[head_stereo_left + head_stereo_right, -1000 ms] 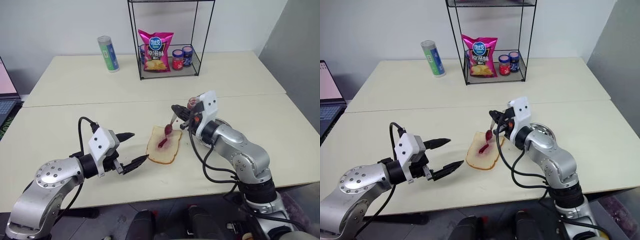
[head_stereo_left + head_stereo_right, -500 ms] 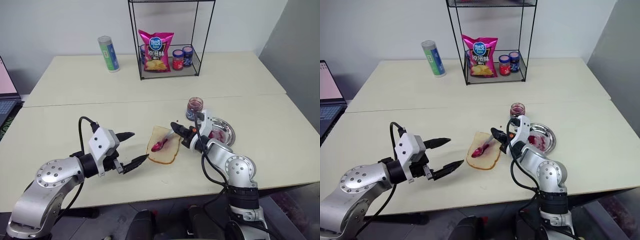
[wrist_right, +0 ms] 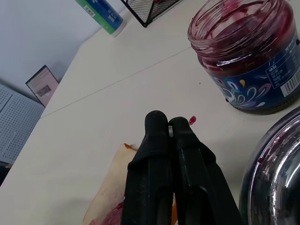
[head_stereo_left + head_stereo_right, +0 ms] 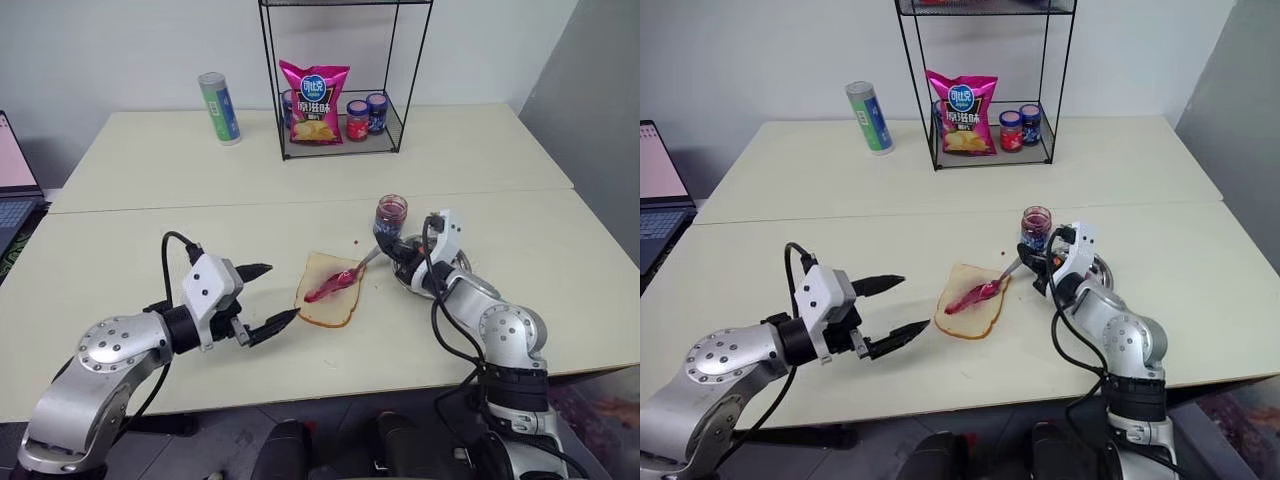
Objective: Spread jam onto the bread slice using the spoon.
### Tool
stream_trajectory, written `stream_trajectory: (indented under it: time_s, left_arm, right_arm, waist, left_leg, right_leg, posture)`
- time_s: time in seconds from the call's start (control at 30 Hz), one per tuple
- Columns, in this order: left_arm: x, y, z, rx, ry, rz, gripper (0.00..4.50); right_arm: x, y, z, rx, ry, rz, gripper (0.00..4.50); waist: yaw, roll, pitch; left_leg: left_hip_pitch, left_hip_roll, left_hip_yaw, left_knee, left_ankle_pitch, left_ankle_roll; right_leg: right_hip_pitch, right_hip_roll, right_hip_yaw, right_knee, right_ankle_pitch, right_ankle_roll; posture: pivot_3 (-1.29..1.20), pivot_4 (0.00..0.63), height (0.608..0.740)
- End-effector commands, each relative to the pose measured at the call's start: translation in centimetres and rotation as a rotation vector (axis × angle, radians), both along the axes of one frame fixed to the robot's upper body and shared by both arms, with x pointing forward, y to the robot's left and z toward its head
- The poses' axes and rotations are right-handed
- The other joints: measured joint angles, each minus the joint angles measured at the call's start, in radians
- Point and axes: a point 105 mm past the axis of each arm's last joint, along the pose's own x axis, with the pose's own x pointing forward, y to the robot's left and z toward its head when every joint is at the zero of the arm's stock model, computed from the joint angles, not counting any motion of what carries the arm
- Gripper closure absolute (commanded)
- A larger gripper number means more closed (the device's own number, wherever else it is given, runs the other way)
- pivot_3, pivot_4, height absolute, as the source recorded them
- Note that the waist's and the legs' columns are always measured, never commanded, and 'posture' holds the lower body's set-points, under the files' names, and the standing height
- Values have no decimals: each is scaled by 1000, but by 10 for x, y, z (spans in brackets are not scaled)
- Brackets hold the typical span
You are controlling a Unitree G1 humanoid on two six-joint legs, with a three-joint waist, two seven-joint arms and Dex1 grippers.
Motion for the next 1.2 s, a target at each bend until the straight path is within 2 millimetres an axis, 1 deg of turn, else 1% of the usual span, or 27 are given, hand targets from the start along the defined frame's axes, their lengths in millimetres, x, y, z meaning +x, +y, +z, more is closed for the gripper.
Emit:
stream_trajectory:
  time_s: [0.03, 0.13, 0.2, 0.23, 0.33, 0.4, 0.43, 0.53, 0.77, 0.87, 0.97, 1.1, 1.2]
  left_arm:
    - [1, -1, 6, 4, -33, -18, 0]
    - [2, 0, 7, 8, -39, -17, 0]
    - [2, 0, 7, 7, -41, -16, 0]
    - [2, 0, 7, 7, -42, -16, 0]
    - [2, -1, 7, 7, -44, -17, 0]
    - [2, -1, 7, 7, -46, -16, 0]
    - [2, -1, 8, 7, -47, -13, 0]
    - [2, 1, 7, 9, -46, -9, 0]
    - [2, 0, 6, 9, -43, -8, 0]
    - [3, 0, 6, 10, -43, -11, 0]
    - [5, 0, 6, 12, -44, -17, 0]
    - [10, -3, 6, 10, -47, -42, 0]
    - [13, -5, 6, 13, -48, -61, 0]
  right_arm:
    - [-2, 4, 24, 108, -47, 31, 4444]
    - [-7, 17, 37, 225, -47, 83, 4444]
    - [-8, 22, 40, 253, -39, 92, 4444]
    - [-6, 25, 39, 259, -33, 92, 4444]
    - [2, 39, 31, 215, -14, 77, 4444]
    - [8, 41, 23, 177, -6, 51, 4444]
    - [11, 39, 17, 127, -8, 29, 4444]
    - [13, 28, 9, 64, -18, 1, 4444]
    - [4, 2, 6, 11, -32, -6, 4444]
    - [2, -6, 9, 3, -40, -11, 4444]
    - [1, -9, 12, 3, -43, -14, 4444]
    - [-2, -13, 25, 64, -61, -27, 4444]
    - [-6, -13, 39, 144, -79, -18, 4444]
  waist:
    - [0, 0, 0]
    - [-2, 0, 0]
    - [-3, 0, 0]
    - [-3, 0, 0]
    - [-4, 0, 0]
    - [-4, 0, 0]
    - [-4, 0, 0]
    - [-2, 0, 0]
    - [0, 0, 0]
    - [-1, 0, 0]
    - [-1, 0, 0]
    - [-1, 0, 0]
    - [-1, 0, 0]
  left_leg:
    - [0, 0, 0, 0, 0, 0]
    - [0, 0, 0, 0, 0, 0]
    - [0, 1, 0, 0, 0, 0]
    - [0, 1, 0, -1, 0, 0]
    - [0, 1, 0, -1, 0, 0]
    - [0, 1, 0, -1, 0, 0]
    - [0, 1, 0, -1, 0, 0]
    - [0, 0, 0, -1, 0, 0]
    - [0, 0, 0, -1, 0, 0]
    - [0, 0, 0, -1, 0, 0]
    - [0, 0, 0, -1, 0, 0]
    - [0, 0, 0, -1, 0, 0]
    - [0, 0, 0, -1, 0, 0]
  right_leg:
    - [0, 0, 0, 0, 0, 0]
    - [0, 0, 0, 0, 1, 2]
    - [0, 1, 0, 0, 1, 2]
    - [0, 1, 0, 0, 1, 2]
    - [-1, 1, 0, 0, 1, 1]
    - [-1, 1, 0, 0, 1, 1]
    - [-1, 1, 0, 0, 1, 1]
    - [-1, 1, 0, 0, 1, 1]
    - [0, 0, 0, 0, 0, 1]
    - [0, 0, 0, 0, 0, 0]
    - [0, 0, 0, 0, 0, 0]
    - [0, 0, 0, 0, 1, 1]
    - [0, 0, 0, 0, 1, 2]
  posture:
    - [0, 150, 740]
    - [0, 150, 740]
    - [0, 150, 740]
    - [0, 150, 740]
    - [0, 150, 740]
    - [0, 150, 740]
    - [0, 150, 740]
    - [0, 150, 740]
    - [0, 150, 740]
    - [0, 150, 740]
    - [0, 150, 740]
    - [0, 150, 740]
    - [0, 150, 740]
